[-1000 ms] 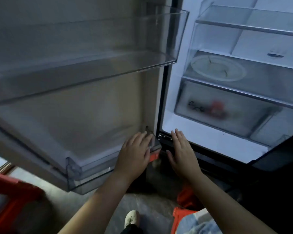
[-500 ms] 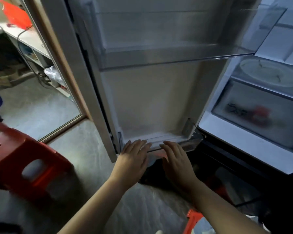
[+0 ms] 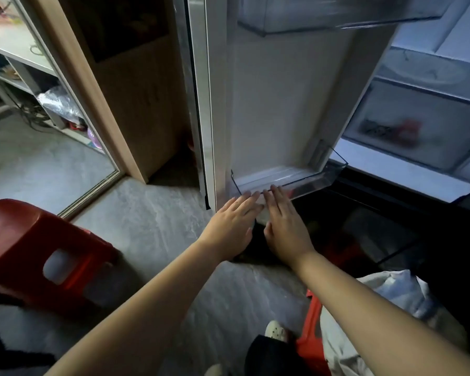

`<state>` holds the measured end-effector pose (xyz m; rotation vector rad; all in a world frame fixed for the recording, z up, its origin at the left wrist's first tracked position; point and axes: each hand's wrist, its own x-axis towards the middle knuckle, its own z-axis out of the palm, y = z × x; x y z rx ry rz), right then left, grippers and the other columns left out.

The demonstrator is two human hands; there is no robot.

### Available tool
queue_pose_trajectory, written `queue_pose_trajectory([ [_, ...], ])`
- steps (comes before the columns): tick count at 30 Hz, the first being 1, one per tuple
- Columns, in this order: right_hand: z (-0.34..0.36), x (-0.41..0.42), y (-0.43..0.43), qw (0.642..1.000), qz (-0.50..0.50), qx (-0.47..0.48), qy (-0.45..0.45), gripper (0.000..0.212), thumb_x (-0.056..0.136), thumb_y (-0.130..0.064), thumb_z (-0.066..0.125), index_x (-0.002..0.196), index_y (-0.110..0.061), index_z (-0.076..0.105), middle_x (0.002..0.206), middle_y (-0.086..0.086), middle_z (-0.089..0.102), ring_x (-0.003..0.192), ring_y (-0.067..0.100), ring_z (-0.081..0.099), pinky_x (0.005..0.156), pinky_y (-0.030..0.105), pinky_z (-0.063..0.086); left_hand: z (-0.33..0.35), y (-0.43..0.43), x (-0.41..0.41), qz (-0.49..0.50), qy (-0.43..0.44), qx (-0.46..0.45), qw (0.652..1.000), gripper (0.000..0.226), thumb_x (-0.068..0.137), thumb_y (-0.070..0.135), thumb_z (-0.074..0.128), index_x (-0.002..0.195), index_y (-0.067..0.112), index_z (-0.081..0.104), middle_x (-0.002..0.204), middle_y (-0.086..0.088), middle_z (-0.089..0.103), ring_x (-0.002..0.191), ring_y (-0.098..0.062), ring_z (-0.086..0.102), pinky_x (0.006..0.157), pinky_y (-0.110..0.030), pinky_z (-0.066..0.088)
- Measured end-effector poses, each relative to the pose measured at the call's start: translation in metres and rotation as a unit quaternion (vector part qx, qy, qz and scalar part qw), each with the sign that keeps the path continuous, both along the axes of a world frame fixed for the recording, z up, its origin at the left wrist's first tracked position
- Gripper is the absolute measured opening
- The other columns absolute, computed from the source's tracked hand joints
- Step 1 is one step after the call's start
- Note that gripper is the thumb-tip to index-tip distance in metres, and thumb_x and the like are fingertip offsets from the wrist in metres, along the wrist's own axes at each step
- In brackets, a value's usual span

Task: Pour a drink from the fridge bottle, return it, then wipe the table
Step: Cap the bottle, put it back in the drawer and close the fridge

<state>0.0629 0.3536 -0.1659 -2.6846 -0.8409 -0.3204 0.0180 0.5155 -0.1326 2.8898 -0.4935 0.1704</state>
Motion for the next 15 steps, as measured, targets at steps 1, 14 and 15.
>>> queue_pose_trajectory([
  [1,0.000,-0.002,0.002,1.000,-0.017,-0.010,0.004,0.067,0.084,-0.010,0.047,0.147,-0.003,0.025,0.154,0.018,0.024,0.145,0.030,0.017,0.116,0.045,0.025,-0.002,0.001,-0.003,-0.001,0.002,0.013,1.000,0.063,0.091,0.018,0.050,0.150,0.018,0.026,0.160,0.000,0.013,0.147,-0.018,0.008,0.119,-0.033,0.003],
  [14,0.026,-0.032,-0.013,0.991,-0.116,0.041,-0.043,0.045,0.080,-0.006,0.062,0.123,0.001,0.055,0.131,0.020,0.055,0.127,0.033,0.049,0.107,0.039,0.038,0.018,0.021,-0.045,-0.043,-0.132,0.070,0.988,0.059,0.082,0.017,0.061,0.139,0.016,0.047,0.149,-0.006,0.040,0.141,-0.031,0.029,0.113,-0.048,0.017],
  [15,0.026,-0.034,-0.017,0.989,-0.123,0.065,-0.045,0.041,0.081,-0.007,0.063,0.120,0.000,0.056,0.128,0.018,0.057,0.125,0.032,0.051,0.105,0.039,0.040,0.021,0.023,-0.048,-0.048,-0.146,0.060,0.986,0.057,0.084,0.018,0.053,0.140,0.017,0.045,0.151,-0.006,0.037,0.142,-0.030,0.027,0.114,-0.048,0.017],
])
